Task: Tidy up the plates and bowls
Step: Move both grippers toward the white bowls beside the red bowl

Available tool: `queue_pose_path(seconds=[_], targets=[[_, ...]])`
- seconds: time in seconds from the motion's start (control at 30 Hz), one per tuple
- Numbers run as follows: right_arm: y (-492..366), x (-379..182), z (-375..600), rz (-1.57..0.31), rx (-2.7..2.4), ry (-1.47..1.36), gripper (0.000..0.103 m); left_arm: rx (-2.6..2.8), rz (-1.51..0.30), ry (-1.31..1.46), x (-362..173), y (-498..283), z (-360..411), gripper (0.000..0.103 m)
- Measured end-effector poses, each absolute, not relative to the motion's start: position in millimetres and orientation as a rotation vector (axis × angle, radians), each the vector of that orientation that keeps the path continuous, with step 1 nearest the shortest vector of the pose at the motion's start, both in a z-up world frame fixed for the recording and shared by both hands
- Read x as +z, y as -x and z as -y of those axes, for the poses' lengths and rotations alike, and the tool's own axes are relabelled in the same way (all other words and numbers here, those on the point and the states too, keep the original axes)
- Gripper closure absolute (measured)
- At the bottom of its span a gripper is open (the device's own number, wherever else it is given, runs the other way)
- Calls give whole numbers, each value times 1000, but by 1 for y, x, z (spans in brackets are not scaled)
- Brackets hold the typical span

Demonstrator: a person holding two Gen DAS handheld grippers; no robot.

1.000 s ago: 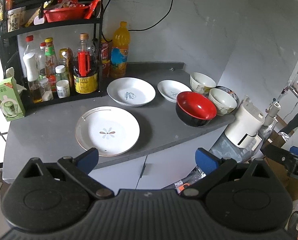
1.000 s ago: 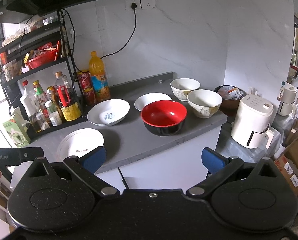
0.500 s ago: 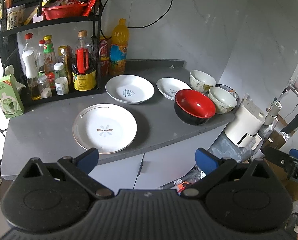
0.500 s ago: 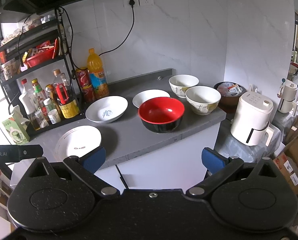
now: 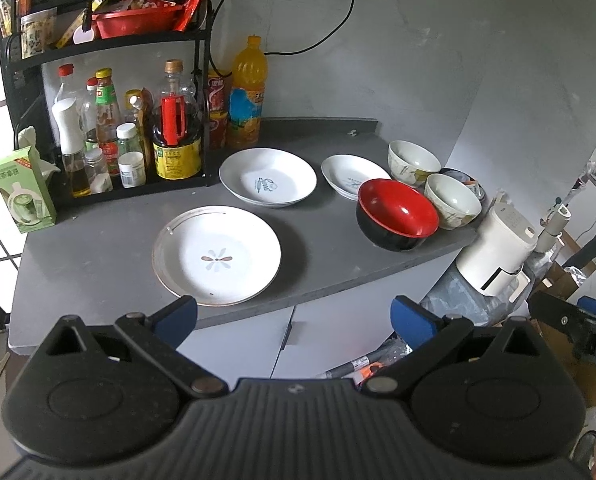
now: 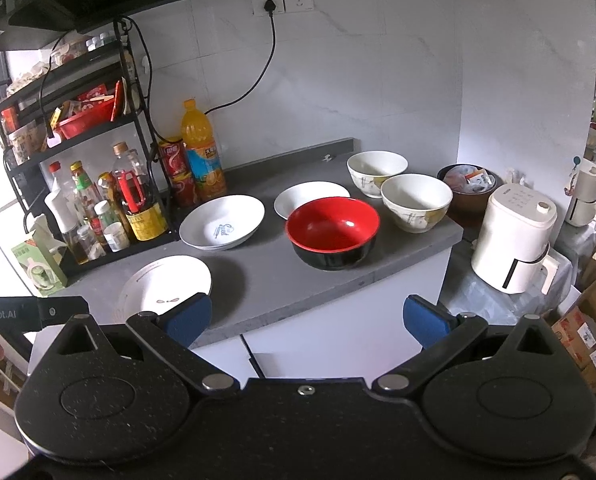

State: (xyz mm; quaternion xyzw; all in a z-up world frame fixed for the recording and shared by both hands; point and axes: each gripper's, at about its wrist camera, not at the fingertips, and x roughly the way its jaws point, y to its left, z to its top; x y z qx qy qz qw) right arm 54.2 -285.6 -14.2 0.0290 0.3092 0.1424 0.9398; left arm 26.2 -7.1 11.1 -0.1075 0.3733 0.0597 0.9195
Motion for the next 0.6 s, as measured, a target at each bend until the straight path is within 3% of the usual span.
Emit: queue_pose_path(seconds=[0.6], targets=[[-107, -20, 276, -586, 234, -78, 0, 77, -797, 223, -4, -91, -3, 1]])
